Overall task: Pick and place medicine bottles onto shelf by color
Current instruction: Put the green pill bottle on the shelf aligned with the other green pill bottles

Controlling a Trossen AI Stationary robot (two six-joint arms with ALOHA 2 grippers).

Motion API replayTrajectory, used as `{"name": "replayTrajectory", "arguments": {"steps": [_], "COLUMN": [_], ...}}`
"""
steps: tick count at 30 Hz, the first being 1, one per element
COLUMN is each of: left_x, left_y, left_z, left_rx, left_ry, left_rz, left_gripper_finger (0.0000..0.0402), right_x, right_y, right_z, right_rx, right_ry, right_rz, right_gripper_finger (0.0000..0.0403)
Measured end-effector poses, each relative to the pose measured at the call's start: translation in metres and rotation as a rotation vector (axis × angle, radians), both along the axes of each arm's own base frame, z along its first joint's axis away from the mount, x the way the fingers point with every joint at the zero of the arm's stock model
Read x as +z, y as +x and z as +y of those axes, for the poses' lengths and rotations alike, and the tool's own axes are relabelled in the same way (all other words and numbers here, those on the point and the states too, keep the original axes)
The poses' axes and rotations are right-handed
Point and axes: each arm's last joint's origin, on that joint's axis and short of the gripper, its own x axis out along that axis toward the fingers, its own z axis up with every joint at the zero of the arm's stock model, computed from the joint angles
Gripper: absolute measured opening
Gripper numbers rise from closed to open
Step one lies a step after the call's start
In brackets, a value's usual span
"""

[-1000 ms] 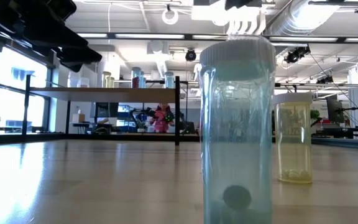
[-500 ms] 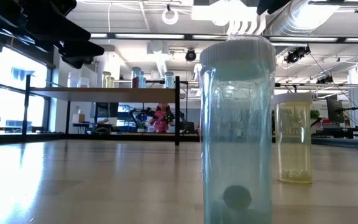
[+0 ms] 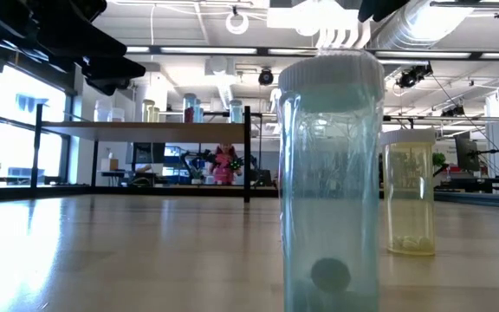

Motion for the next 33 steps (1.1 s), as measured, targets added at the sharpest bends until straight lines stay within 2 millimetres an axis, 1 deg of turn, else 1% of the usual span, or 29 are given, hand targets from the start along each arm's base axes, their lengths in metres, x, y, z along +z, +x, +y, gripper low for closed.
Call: {"name": "replayTrajectory", "arguments": {"steps": [7, 11, 16, 19, 25, 28, 33], "left_x": [0.0, 0.0, 0.0, 0.0, 0.0, 0.0, 0.001], "left_y": [0.0, 0.0, 0.0, 0.0, 0.0, 0.0, 0.0], "left_z": [0.0, 0.0, 0.0, 0.0, 0.0, 0.0, 0.0], "left_rx": [0.0, 0.0, 0.0, -0.008, -0.011, -0.011, -0.015], "left_ry": [0.0, 0.0, 0.001, 0.026, 0.036, 0.037, 0.05], "left_rz": [0.0, 0.0, 0.0, 0.001, 0.001, 0.0, -0.008], "left_gripper_finger": [0.022, 0.022, 0.022, 0.022, 0.022, 0.022, 0.022], "right_x": [-0.017, -0.024, -0.025, -0.024, -0.025, -0.036, -0.054], "right_y": [0.011, 0.015, 0.016, 0.017, 0.019, 0.013, -0.012], "right_z": [0.01, 0.012, 0.012, 0.011, 0.005, -0.003, -0.02], "right_rx": [-0.01, -0.012, -0.011, 0.006, 0.027, 0.009, -0.068], "right_ry": [-0.003, 0.0, -0.004, -0.035, -0.076, -0.104, -0.08], "right_rz": [0.044, 0.071, 0.078, 0.092, 0.148, 0.182, 0.177], "right_gripper_finger": [0.0213, 0.0213, 0.0213, 0.0213, 0.0213, 0.0213, 0.0213]}}
